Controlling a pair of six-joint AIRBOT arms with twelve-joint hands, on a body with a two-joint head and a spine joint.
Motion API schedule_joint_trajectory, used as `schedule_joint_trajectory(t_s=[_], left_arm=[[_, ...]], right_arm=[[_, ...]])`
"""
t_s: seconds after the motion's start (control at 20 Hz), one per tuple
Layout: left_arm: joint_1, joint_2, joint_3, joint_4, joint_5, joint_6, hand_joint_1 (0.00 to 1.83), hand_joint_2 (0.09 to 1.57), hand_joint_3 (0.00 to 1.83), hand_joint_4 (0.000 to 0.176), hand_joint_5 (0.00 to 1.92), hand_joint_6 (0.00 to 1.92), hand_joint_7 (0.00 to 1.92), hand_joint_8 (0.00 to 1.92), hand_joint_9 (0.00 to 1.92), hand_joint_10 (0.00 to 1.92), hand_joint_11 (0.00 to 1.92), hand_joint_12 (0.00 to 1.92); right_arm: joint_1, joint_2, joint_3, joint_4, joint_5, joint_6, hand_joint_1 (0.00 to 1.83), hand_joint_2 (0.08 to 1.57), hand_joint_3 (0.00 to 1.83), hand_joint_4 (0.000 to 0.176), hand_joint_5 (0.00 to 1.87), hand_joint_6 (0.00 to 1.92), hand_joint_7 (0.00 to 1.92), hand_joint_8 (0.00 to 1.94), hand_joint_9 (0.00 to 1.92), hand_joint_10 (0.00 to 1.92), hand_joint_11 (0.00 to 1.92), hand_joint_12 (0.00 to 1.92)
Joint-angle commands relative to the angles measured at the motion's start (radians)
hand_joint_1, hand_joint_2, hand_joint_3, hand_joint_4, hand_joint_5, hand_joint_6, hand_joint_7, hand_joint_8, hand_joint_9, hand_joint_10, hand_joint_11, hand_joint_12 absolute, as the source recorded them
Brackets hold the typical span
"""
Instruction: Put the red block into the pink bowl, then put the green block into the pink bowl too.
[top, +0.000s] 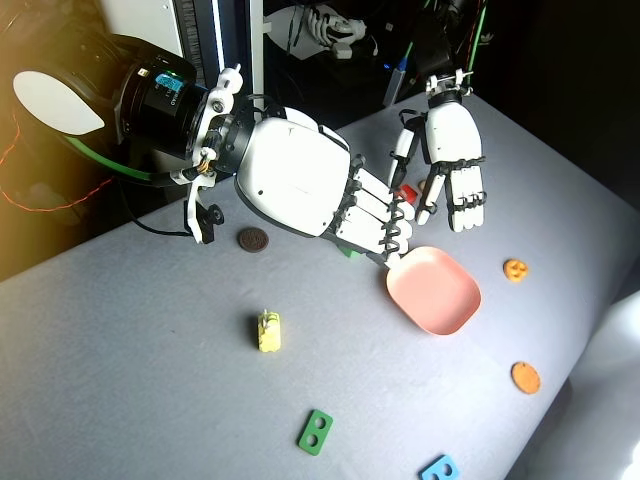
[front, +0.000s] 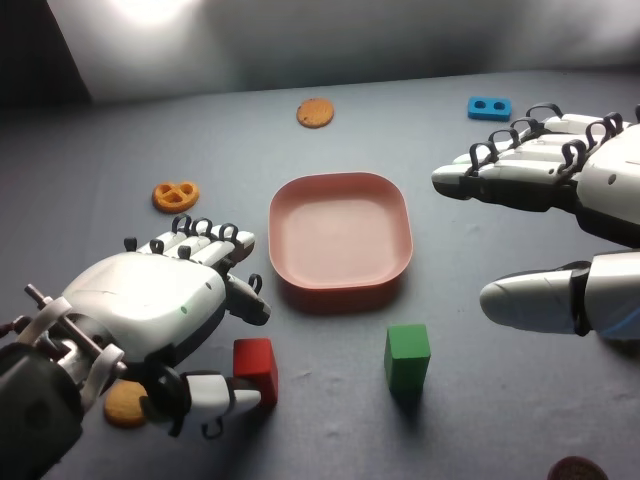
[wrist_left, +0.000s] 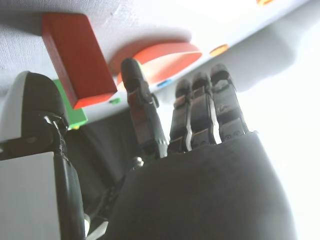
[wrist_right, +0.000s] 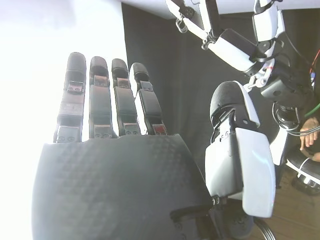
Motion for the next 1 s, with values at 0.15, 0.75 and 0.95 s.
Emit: schedule_joint_trajectory(t_s=[0.15,0.75,0.95], left_arm=[[-0.005,-0.012,0.010,0.044,-0.081,-0.010,0.87,1.06,0.00,0.034,0.74,0.01,0.07,0.00,0.00,0.00,0.00,0.00],[-0.002,-0.040,0.037,0.033,-0.092,-0.015,0.86,1.06,0.00,0.043,0.77,0.01,0.11,0.00,0.00,0.00,0.00,0.00],[-0.003,-0.039,0.038,0.033,-0.093,-0.018,0.74,1.10,0.01,0.078,0.72,0.00,0.08,0.00,0.00,0.00,0.00,0.00]], right_arm=[[0.012,0.011,-0.002,0.004,0.118,0.002,0.08,1.19,0.00,0.000,0.16,0.00,0.16,0.00,0.15,0.01,0.00,0.47],[0.010,0.011,-0.002,0.003,0.118,-0.001,0.01,1.20,0.00,0.000,0.13,0.00,0.13,0.00,0.12,0.01,0.00,0.43],[0.010,0.011,-0.002,0.003,0.118,-0.002,0.07,1.20,0.00,0.000,0.18,0.01,0.17,0.01,0.16,0.01,0.00,0.57]])
